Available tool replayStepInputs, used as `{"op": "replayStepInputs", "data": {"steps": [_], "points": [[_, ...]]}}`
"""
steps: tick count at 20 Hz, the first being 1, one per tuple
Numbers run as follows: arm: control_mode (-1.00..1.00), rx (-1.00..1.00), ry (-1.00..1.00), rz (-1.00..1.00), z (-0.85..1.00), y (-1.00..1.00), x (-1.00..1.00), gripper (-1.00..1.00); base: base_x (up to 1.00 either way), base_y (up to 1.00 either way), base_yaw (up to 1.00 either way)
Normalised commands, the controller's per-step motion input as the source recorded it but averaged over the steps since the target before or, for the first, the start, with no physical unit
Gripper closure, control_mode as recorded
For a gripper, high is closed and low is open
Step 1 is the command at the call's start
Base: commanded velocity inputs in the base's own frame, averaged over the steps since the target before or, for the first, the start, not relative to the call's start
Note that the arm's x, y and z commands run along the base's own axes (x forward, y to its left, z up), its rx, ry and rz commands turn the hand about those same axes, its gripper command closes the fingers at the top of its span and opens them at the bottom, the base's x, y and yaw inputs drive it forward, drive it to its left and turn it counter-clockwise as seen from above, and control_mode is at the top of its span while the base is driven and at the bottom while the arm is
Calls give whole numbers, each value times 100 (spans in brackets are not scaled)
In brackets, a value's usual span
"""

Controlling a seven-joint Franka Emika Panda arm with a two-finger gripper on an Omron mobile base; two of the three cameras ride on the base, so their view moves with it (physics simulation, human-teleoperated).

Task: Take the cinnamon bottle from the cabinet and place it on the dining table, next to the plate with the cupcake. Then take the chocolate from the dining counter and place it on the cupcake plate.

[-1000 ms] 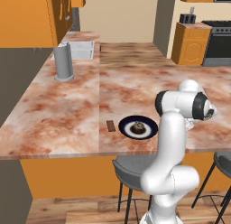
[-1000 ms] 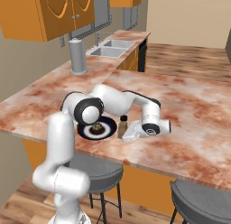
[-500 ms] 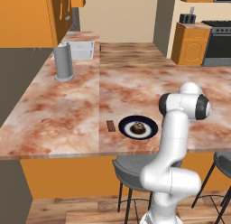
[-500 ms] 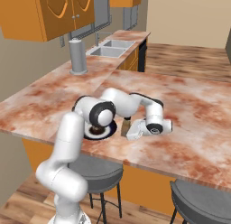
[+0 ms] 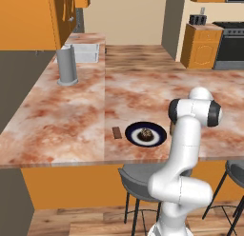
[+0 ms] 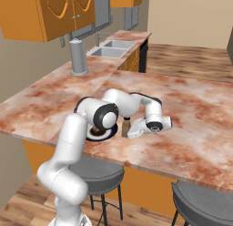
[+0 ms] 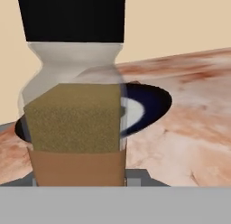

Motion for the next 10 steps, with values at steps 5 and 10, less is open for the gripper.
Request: {"op": "replayStepInputs", "data": {"steps": [5,10], "points": [[-100,-2,-1,-1,-27,13,31,100,0,0,0],[-100,0,-4,0,-45,6,12,-100,0,0,0]]}}
